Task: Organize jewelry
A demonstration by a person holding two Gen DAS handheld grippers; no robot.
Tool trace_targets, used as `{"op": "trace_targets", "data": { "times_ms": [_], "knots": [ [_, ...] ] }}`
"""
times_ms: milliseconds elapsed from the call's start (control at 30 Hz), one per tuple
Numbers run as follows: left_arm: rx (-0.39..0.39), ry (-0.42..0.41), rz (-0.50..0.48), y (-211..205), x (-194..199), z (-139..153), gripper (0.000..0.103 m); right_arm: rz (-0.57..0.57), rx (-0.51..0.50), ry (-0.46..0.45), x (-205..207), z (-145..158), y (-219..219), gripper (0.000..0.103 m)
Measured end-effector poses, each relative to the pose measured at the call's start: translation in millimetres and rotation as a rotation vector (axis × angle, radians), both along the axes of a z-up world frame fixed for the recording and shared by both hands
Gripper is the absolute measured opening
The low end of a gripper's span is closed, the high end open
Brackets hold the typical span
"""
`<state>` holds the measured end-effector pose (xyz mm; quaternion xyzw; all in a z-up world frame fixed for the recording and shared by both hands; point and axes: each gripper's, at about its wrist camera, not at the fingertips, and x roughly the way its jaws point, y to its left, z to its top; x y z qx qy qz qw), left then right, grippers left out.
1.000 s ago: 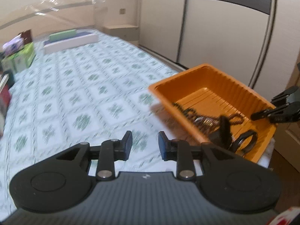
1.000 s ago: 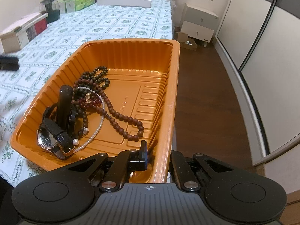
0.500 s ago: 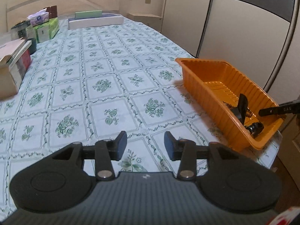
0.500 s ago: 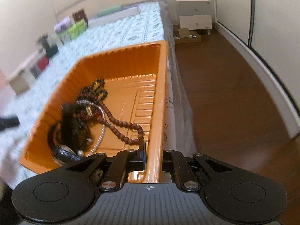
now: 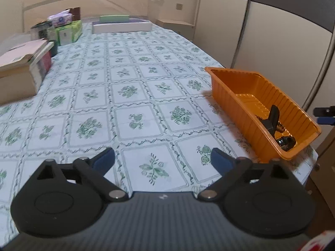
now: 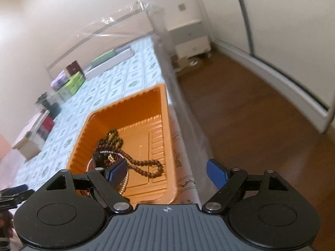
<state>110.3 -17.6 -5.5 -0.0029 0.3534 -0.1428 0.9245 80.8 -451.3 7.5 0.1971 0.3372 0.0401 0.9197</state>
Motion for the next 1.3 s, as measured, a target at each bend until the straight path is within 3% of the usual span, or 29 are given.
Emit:
{"op": "trace_targets", "data": {
  "times_ms": [100,267,467,700,967,1300],
  "knots": [
    [0.003,-0.002,0.032,2.5,-12.1,1.8,0.101,0.010,-0.055,-0.001,-14.8,16.1,30.1,0.082],
    [0.001,0.015,0.076,6.0,-30.0,3.5,0.103,0.118,-0.132,0.053,-26.1,20.4,99.2,0.082],
    [-0.073,0.105,0.171,16.8,-48.8,3.4,0.103,0.194,-0.185,0.083,-37.1,13.7,155.3,0.082],
    [-0.010,0.137,0.177,7.6,-69.5,13.8,0.103,0.216,-0.223,0.126,-39.9,11.7,178.1,0.082],
    [-0.017,0.168,0.191,-6.4,-80.0,19.8,0.103,0.242,-0.248,0.133,-45.7,7.4,195.4,0.082],
    [0.033,0.157,0.242,-11.9,-86.9,21.9,0.103,0.263,-0.248,0.130,-48.0,7.8,199.9,0.082]
  ]
}}
